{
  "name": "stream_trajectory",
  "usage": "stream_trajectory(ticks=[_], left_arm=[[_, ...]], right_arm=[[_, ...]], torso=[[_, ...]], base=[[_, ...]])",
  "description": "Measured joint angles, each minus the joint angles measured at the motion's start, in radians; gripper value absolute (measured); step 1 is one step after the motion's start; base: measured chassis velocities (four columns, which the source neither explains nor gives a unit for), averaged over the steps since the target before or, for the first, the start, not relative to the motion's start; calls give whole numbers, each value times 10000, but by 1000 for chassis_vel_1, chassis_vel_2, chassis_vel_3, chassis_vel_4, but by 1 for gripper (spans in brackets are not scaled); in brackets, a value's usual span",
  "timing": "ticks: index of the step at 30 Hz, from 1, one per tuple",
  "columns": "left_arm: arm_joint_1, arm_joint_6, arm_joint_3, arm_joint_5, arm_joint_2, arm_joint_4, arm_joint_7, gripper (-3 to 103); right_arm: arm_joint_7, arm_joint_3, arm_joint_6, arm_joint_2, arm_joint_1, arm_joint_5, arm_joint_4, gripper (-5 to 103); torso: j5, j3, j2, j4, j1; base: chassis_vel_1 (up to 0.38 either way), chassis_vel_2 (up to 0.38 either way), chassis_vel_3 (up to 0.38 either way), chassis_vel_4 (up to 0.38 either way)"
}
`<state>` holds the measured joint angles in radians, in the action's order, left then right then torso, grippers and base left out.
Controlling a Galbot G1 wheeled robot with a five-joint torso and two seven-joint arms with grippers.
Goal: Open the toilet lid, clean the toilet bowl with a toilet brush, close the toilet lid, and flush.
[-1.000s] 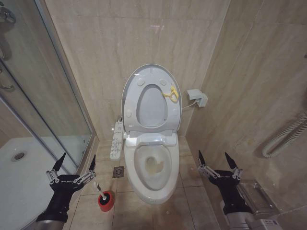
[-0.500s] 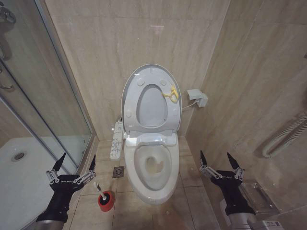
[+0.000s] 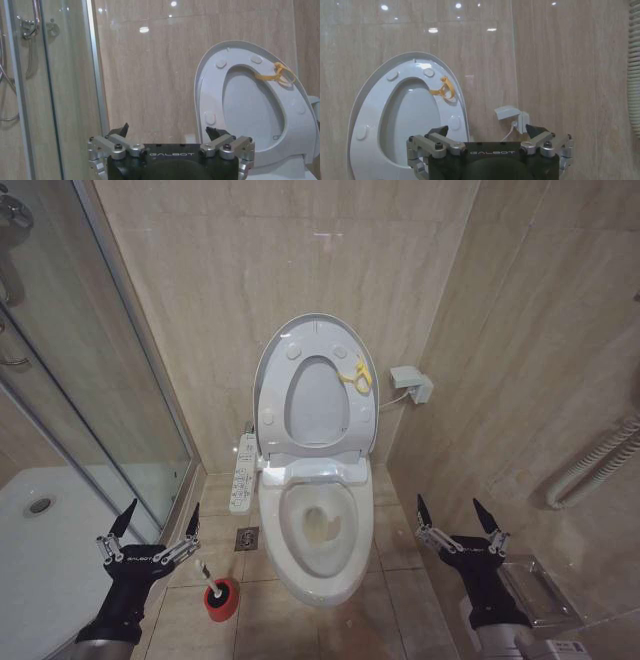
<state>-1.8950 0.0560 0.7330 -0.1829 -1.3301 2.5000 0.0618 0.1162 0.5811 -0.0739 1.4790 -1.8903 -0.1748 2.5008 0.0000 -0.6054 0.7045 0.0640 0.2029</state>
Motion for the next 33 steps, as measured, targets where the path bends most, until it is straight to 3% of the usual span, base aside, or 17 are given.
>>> stream_trajectory(ticks=[33], left_arm=[[0,0,0,0,0,0,0,100]], right_arm=[[14,-5,12,-2,4,-20,-7,100]], torso=[[0,0,0,0,0]], base=[[0,0,0,0]])
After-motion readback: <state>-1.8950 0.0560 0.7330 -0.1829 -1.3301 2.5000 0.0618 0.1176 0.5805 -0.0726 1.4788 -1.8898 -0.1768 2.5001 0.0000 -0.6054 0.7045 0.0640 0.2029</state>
